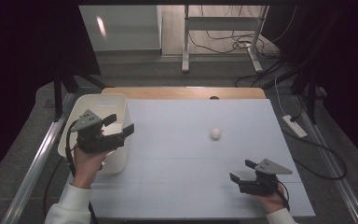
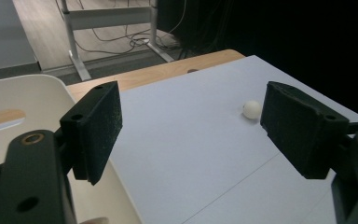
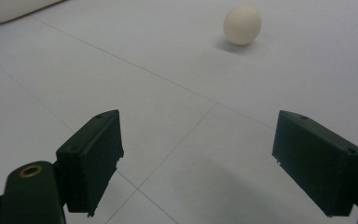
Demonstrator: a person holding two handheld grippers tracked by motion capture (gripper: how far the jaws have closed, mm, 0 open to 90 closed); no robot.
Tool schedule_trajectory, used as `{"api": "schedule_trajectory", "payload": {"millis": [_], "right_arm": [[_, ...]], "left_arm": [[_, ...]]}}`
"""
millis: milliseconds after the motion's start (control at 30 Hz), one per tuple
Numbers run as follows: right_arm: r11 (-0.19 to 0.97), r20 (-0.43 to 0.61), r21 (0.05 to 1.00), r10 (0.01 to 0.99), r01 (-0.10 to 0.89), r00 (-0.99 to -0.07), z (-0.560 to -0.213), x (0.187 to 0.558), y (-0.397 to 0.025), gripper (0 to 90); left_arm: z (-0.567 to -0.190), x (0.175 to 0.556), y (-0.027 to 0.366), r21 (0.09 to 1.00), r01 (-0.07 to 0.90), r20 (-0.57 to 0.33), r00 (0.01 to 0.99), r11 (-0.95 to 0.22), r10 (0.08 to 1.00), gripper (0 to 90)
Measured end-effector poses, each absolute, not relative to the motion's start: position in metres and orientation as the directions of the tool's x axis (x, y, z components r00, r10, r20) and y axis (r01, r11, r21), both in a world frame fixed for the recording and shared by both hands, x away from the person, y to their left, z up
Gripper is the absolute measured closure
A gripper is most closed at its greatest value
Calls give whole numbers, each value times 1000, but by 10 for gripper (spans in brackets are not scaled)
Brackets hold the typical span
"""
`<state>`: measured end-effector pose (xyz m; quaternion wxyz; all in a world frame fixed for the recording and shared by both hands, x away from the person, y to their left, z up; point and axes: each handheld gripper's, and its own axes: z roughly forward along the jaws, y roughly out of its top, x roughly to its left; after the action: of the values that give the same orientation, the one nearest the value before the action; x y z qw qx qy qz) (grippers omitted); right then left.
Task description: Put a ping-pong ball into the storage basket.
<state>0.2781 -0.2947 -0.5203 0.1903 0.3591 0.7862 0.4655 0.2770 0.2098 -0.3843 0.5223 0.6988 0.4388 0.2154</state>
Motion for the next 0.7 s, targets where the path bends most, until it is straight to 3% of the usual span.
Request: {"api": "schedule_trajectory", "payload": {"millis": [700], "right_arm": [[298, 45, 873, 739, 385, -673, -519, 279, -295, 158]], "left_arm": [[-393, 289, 175, 910, 401, -156, 570, -107, 807, 217]]}}
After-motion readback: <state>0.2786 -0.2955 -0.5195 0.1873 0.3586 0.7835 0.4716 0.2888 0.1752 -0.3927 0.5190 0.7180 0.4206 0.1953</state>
